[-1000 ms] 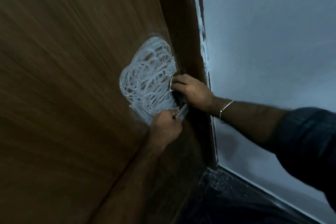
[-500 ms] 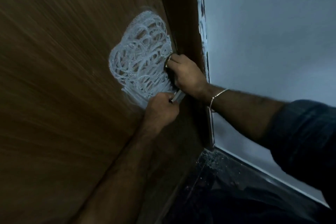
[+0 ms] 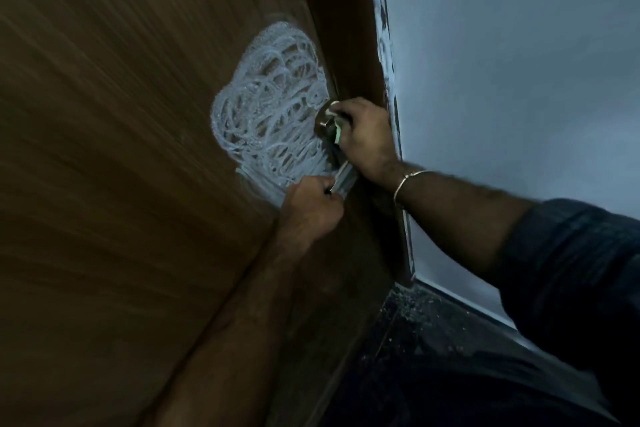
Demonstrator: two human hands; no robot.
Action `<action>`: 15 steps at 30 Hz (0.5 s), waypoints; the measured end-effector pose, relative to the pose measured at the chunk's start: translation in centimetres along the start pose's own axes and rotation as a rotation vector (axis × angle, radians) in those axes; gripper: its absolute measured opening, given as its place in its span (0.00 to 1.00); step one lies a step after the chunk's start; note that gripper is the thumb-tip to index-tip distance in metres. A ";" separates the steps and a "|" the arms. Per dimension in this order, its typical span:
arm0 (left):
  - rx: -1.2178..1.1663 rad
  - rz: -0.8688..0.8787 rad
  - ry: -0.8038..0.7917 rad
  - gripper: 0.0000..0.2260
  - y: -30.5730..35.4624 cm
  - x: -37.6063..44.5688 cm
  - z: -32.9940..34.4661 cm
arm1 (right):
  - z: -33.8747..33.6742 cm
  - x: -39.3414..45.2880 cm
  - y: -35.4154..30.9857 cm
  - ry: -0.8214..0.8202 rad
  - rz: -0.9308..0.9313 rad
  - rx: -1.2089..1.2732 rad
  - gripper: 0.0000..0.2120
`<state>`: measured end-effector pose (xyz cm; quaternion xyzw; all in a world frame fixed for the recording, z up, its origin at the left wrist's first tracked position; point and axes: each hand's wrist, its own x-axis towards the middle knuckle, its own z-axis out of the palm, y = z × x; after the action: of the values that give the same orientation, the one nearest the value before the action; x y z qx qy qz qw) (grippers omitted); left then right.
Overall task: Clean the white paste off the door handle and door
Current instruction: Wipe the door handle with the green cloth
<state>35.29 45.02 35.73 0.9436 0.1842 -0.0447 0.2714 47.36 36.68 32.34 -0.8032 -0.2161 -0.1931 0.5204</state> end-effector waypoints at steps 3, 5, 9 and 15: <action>0.007 0.001 0.006 0.18 0.0 0.1 -0.1 | 0.4 -0.4 -0.2 -0.019 0.196 0.045 0.15; 0.020 0.007 0.015 0.18 -0.1 0.2 0.0 | 0.3 -0.8 -0.3 -0.036 0.282 0.063 0.15; 0.043 0.030 0.007 0.15 0.0 0.3 0.0 | -0.3 -0.3 -0.9 -0.125 0.351 0.022 0.16; 0.046 0.023 -0.027 0.17 -0.1 0.7 0.0 | -1.2 0.3 -1.5 -0.172 0.422 0.106 0.18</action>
<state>35.87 45.34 35.52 0.9510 0.1687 -0.0585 0.2524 46.72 36.20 34.11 -0.8156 -0.0967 0.0010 0.5705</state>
